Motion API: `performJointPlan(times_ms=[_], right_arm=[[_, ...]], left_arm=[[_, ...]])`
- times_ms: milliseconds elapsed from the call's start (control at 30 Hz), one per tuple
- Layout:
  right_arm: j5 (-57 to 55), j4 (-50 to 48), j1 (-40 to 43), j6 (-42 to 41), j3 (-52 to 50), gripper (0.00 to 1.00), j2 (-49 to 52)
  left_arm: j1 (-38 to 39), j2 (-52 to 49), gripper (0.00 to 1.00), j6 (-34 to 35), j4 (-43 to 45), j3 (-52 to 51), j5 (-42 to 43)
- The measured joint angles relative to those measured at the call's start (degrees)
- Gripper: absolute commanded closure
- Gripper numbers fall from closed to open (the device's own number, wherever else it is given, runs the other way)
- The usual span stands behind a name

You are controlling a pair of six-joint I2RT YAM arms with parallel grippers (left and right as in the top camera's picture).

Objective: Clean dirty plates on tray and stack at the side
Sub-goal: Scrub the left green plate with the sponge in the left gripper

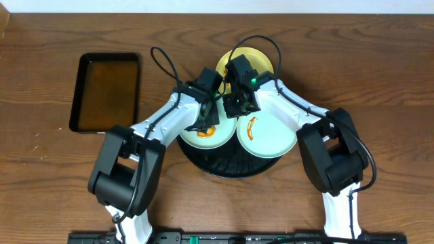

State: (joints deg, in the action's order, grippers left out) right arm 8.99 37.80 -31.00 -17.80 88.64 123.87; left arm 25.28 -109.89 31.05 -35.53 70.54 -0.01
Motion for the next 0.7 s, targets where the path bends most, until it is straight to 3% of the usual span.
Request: performJointPlan(times_ms=[400, 700], right_arm=[[0.04, 0.04, 0.02, 0.00, 0.00, 0.99, 0.00], [0.13, 0.04, 0.00, 0.00, 0.00, 0.99, 0.00]], left_arm=[[-0.83, 1.20, 0.92, 0.00, -4.96, -0.63, -14.99], [-0.85, 6.75, 0.92, 0.00, -4.68, -0.63, -18.29]])
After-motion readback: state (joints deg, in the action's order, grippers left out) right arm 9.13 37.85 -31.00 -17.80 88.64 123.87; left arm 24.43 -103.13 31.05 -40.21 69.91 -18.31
